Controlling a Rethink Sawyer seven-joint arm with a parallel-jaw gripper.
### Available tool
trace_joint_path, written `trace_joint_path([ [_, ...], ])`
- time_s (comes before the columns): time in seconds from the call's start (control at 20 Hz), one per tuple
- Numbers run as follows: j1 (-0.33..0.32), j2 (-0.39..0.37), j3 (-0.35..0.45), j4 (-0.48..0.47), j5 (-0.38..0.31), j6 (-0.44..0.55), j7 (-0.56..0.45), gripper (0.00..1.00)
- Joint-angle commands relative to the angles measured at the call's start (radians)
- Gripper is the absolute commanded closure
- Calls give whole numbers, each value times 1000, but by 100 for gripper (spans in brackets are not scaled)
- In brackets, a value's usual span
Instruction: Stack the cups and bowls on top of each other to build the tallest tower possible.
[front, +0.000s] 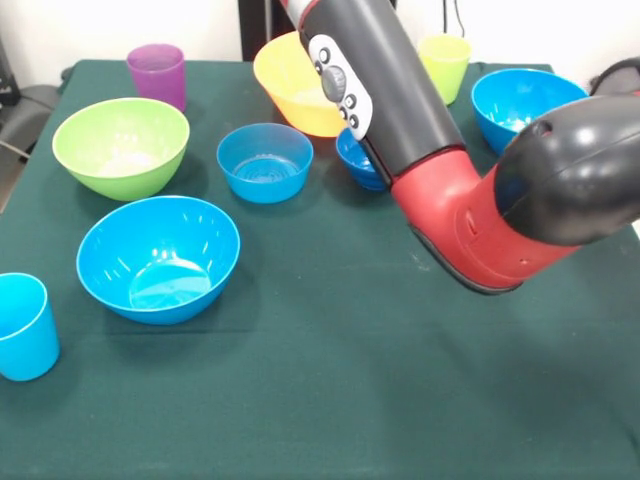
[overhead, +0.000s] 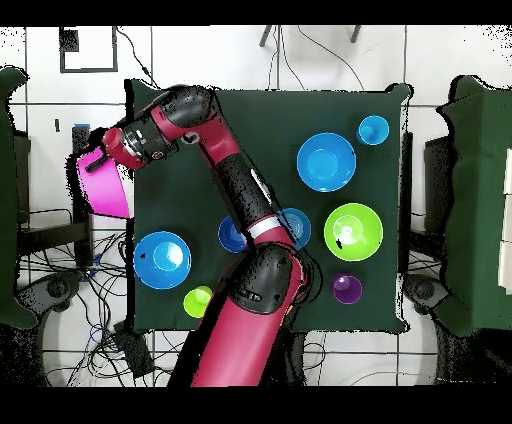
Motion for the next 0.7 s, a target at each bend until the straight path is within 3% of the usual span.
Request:
trace_joint_path([
  [0.05, 8, 17, -65, -125, -72, 134, -328, 100],
  [0.3, 12, 26, -73, -176, -89, 194, -358, 100],
  [0.7, -8, 9, -85, -168, -130, 214, -360, 100],
])
